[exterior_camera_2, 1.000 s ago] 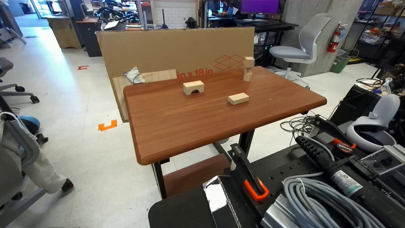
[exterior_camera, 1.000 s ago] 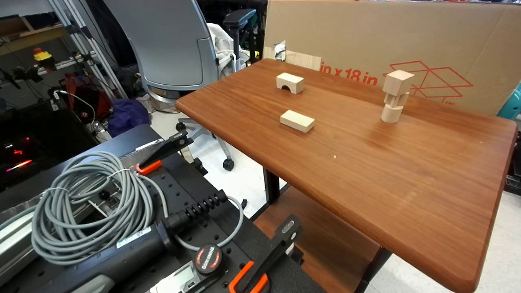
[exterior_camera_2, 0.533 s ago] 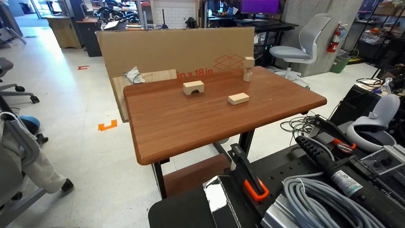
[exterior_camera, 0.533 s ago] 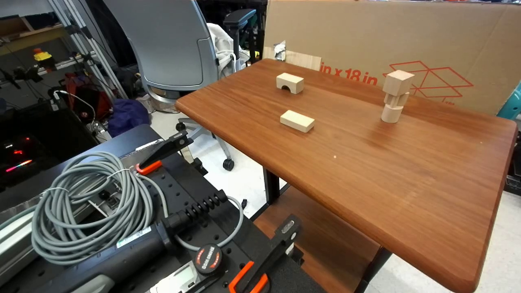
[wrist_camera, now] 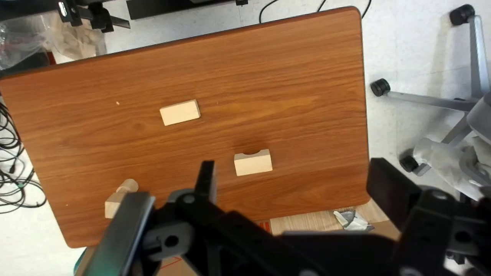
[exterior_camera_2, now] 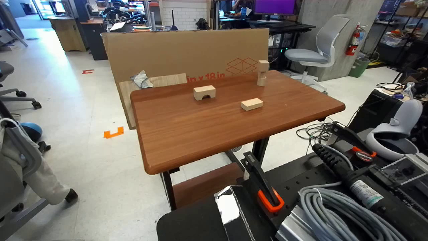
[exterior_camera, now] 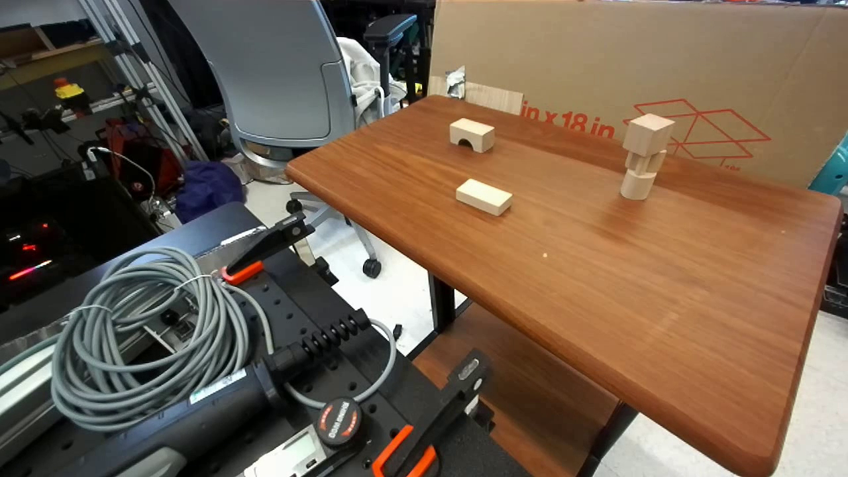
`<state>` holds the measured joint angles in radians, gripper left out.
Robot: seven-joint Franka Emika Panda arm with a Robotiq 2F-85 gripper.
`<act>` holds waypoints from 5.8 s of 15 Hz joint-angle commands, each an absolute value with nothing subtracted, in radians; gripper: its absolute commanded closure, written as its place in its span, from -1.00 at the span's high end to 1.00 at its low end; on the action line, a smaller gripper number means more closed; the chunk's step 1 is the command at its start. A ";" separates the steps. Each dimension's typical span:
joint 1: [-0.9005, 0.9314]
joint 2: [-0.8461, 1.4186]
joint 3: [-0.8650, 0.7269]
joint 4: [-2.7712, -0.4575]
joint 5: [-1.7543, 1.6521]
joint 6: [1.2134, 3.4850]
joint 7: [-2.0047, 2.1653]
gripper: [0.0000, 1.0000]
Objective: Put the wooden block on top of the other wooden block on the desk
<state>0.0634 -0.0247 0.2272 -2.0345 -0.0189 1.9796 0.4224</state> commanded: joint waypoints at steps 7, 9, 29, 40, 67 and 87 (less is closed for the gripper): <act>0.094 0.258 0.137 -1.854 -0.021 2.035 0.232 1.00; 0.100 0.302 0.130 -1.844 -0.026 2.062 0.220 1.00; 0.154 0.676 0.057 -1.677 -0.086 2.177 0.167 1.00; 0.174 0.798 0.048 -1.540 -0.095 2.166 0.147 1.00; 0.081 0.463 0.040 -1.853 0.090 2.190 0.150 -0.15; 0.068 0.490 -0.003 -2.033 -0.116 2.299 0.076 -0.15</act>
